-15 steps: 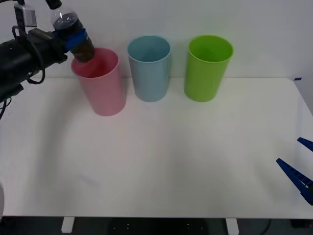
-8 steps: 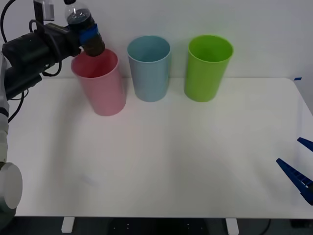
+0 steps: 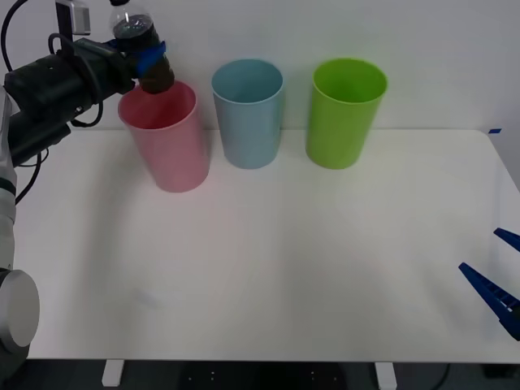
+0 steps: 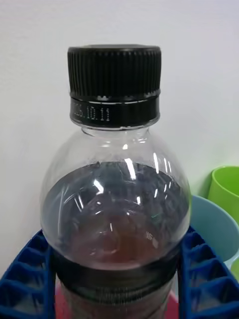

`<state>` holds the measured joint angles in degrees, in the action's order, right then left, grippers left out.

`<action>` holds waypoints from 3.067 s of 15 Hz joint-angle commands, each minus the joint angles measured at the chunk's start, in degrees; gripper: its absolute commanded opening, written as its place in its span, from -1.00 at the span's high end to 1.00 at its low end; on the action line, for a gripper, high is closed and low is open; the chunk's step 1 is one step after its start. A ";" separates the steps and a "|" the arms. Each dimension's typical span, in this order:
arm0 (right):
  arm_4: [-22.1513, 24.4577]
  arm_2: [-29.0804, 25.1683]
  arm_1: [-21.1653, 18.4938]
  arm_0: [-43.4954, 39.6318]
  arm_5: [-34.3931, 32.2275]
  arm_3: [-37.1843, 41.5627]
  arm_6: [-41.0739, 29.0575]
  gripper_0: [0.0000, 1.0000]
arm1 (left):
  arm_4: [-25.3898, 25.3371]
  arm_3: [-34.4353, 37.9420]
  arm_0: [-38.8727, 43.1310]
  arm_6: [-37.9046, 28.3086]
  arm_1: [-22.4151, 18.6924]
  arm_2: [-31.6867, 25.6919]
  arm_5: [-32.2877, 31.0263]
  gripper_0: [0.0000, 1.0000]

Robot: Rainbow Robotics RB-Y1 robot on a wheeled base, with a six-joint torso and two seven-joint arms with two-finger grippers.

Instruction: Grasp the object on the table and drop it into the matching bin: aluminum can to the light blue bin, PET bottle to the pink bin.

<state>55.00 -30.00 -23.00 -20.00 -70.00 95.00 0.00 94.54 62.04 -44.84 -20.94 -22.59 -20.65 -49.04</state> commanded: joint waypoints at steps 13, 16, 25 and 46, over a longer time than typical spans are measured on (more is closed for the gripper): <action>0.00 0.00 0.00 0.00 0.00 0.00 0.00 -1.00 | -19.57 10.20 15.31 0.90 -5.01 0.17 -3.87 -1.00; 0.00 0.00 0.00 0.00 0.00 0.00 0.00 -1.00 | -24.58 14.07 21.81 0.90 -7.21 -1.15 -5.45 -1.00; 0.00 0.00 0.00 0.00 0.00 0.00 0.00 -1.00 | -33.28 21.72 38.95 3.98 -10.72 -8.01 -12.48 -1.00; 0.00 0.00 0.00 0.00 0.00 0.00 0.00 -1.00 | -46.37 22.51 65.05 22.43 -15.82 -12.14 -24.08 -1.00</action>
<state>55.00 -30.00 -23.00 -20.00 -70.00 95.00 0.00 48.11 84.54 20.22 1.58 -38.40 -32.82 -73.13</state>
